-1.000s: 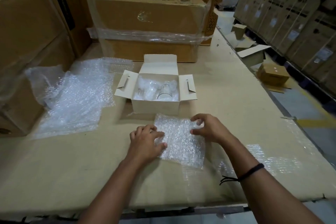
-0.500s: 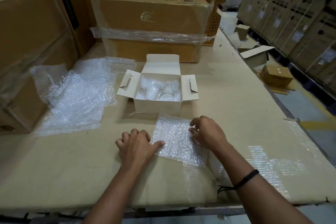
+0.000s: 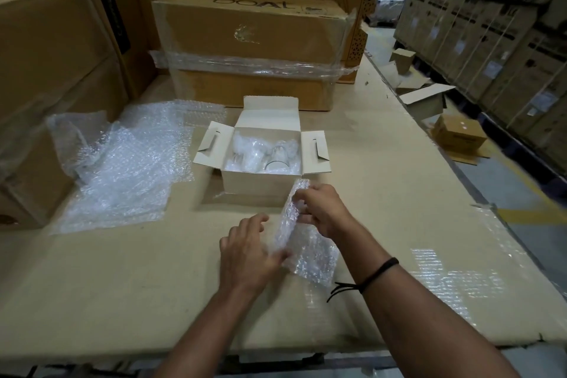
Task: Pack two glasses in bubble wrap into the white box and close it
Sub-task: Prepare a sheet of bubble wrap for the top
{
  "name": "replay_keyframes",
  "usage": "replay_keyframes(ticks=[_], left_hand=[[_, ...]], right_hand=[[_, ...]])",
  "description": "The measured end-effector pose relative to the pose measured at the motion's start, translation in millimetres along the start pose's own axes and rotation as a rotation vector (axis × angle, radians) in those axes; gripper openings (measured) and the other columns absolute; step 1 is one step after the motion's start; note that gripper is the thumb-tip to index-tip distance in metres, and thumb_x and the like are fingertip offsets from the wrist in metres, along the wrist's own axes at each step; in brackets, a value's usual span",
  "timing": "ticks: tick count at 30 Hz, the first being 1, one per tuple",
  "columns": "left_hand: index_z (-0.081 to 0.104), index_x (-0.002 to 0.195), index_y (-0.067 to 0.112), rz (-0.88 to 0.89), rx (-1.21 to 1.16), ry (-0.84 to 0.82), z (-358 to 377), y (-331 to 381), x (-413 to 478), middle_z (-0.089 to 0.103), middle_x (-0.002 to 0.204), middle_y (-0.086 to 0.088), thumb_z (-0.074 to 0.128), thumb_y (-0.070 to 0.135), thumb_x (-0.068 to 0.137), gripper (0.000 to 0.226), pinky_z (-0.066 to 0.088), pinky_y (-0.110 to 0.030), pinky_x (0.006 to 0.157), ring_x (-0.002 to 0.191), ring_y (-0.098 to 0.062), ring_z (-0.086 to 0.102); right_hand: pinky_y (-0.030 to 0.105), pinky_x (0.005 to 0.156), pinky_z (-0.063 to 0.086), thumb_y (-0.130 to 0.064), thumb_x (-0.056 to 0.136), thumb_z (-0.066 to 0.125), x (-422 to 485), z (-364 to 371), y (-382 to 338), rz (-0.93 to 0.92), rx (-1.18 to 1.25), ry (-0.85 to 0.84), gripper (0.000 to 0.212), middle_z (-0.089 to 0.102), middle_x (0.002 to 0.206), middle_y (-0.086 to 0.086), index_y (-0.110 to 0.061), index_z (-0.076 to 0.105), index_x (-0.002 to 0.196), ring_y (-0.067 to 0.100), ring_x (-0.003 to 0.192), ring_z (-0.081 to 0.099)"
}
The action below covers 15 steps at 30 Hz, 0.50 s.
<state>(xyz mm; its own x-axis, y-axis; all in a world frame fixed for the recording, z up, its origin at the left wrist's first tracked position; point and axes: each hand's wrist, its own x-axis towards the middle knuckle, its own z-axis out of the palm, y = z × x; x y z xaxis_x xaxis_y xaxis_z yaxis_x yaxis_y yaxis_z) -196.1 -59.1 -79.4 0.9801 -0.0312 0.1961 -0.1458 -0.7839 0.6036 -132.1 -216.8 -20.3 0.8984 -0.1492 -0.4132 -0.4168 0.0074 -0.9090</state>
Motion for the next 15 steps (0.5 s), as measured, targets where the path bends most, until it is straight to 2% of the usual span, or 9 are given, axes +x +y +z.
replay_keyframes(ticks=[3,5,6,9,12,13,15], left_hand=[[0.057,0.100,0.032,0.047,-0.024,-0.047,4,-2,-2,0.056,0.090,0.015,0.072,0.023,0.072,0.033,0.037,-0.036,0.080,0.085,-0.017,0.057],[0.062,0.091,0.032,0.109,0.009,-0.084,6,-6,-1,0.058,0.084,0.014,0.067,0.013,0.071,0.028,0.033,-0.033,0.075,0.081,-0.017,0.057],[0.064,0.088,0.032,0.138,0.029,-0.093,7,-9,-1,0.059,0.083,0.014,0.065,0.012,0.070,0.027,0.030,-0.032,0.074,0.081,-0.016,0.056],[0.067,0.083,0.033,0.155,0.041,-0.106,8,-13,1,0.058,0.083,0.017,0.055,0.019,0.068,0.024,0.027,-0.032,0.074,0.081,-0.013,0.053],[0.068,0.082,0.036,0.190,0.053,-0.154,5,-14,3,0.055,0.085,0.020,0.039,0.036,0.066,0.033,0.025,-0.032,0.077,0.085,-0.009,0.047],[0.068,0.083,0.036,0.200,0.048,-0.178,2,-14,5,0.055,0.087,0.020,0.033,0.042,0.064,0.040,0.025,-0.032,0.079,0.087,-0.008,0.046],[0.069,0.082,0.036,0.187,0.014,-0.216,-2,-12,7,0.056,0.089,0.020,0.028,0.049,0.064,0.046,0.025,-0.032,0.082,0.089,-0.008,0.046]], right_hand=[[0.025,0.044,0.046,0.008,0.080,0.057,-4,-12,2,0.035,0.074,-0.014,0.014,0.045,0.063,0.007,-0.005,0.054,0.085,0.010,0.039,0.042],[0.027,0.046,0.048,0.005,0.081,0.059,-9,-21,6,0.002,-0.051,0.042,0.015,0.053,0.069,0.011,-0.003,0.058,0.093,0.015,0.047,0.050],[0.028,0.047,0.048,0.003,0.079,0.061,-10,-26,9,-0.017,-0.129,0.086,0.023,0.058,0.072,0.013,-0.005,0.059,0.101,0.018,0.050,0.054],[0.030,0.049,0.047,-0.006,0.077,0.064,-12,-42,25,-0.044,-0.363,0.191,0.048,0.066,0.079,0.010,-0.017,0.053,0.122,0.022,0.053,0.061],[0.036,0.060,0.054,-0.012,0.072,0.063,-14,-49,37,-0.059,-0.627,0.222,0.062,0.063,0.077,0.000,-0.028,0.046,0.129,0.022,0.065,0.063],[0.035,0.062,0.053,-0.013,0.071,0.062,-16,-50,40,-0.059,-0.728,0.221,0.065,0.063,0.082,-0.001,-0.030,0.044,0.131,0.021,0.072,0.064],[0.032,0.071,0.048,-0.013,0.073,0.062,-17,-51,43,-0.084,-0.906,0.223,0.070,0.060,0.106,0.002,-0.030,0.041,0.137,0.022,0.094,0.060]])
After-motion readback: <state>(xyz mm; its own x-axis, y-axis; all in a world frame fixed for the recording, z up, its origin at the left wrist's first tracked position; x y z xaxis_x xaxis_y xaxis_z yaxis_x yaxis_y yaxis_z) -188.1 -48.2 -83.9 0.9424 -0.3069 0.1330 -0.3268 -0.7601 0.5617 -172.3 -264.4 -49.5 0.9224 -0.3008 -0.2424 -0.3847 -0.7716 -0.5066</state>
